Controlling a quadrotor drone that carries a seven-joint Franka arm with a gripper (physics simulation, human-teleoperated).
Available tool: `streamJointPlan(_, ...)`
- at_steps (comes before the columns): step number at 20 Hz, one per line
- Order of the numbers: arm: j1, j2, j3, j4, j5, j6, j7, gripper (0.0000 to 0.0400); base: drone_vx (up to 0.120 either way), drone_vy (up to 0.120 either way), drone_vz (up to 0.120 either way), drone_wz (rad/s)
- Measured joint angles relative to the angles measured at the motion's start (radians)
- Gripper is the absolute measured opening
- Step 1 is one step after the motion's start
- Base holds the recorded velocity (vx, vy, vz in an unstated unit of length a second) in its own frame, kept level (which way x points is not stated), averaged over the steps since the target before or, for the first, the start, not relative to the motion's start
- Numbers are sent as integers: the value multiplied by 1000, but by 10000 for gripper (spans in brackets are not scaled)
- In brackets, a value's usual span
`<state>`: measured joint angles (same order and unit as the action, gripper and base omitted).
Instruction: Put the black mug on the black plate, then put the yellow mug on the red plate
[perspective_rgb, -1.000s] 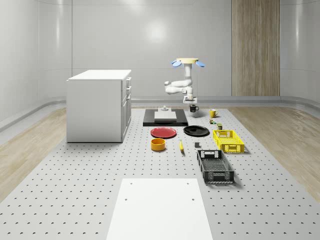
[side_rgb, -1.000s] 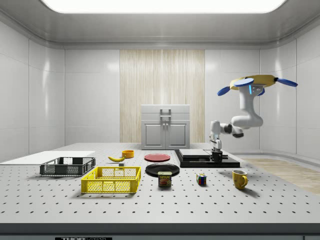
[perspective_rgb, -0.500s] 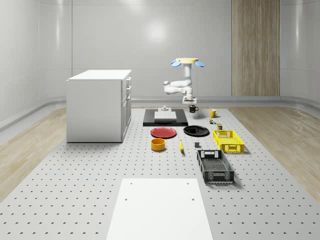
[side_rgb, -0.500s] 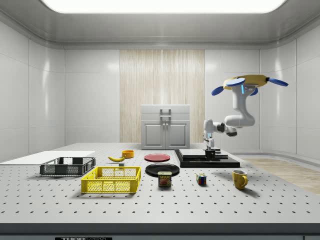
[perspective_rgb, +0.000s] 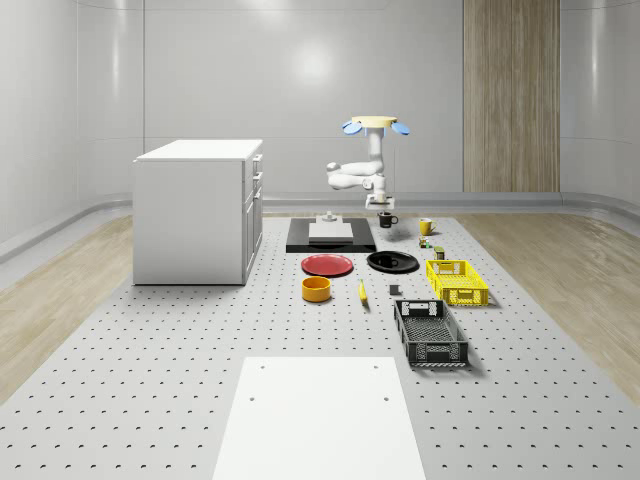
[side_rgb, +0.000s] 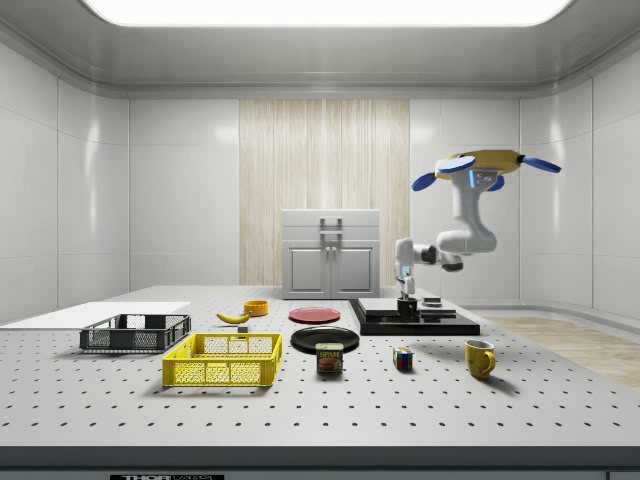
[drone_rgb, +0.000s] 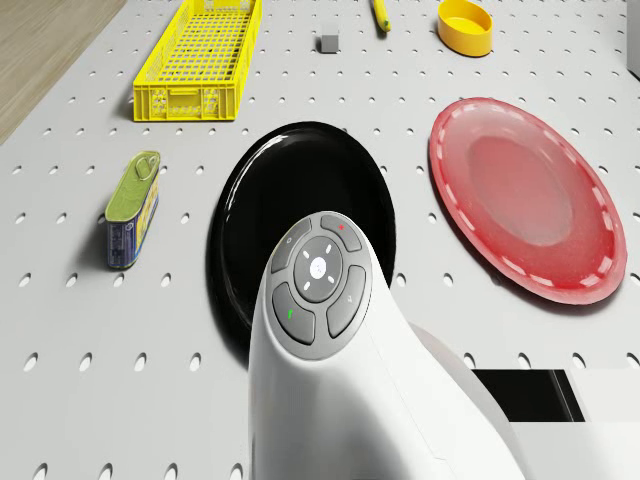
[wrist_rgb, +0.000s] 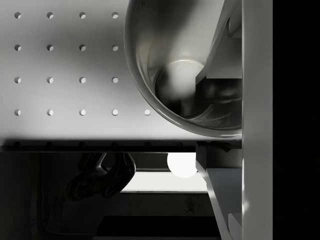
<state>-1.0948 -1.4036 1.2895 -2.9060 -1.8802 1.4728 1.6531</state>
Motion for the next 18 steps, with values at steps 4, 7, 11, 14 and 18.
streamJointPlan(4,-2,-8,2,0,4,7,2,110,120,0,0,0)
streamJointPlan(7,-4,-13,3,1,6,12,3,110,120,0,0,0)
streamJointPlan(11,-6,-20,5,1,9,19,5,110,120,0,0,0)
streamJointPlan(14,-8,-26,6,1,12,24,7,110,120,0,0,0)
streamJointPlan(18,-10,-32,8,2,14,30,8,110,120,0,0,0)
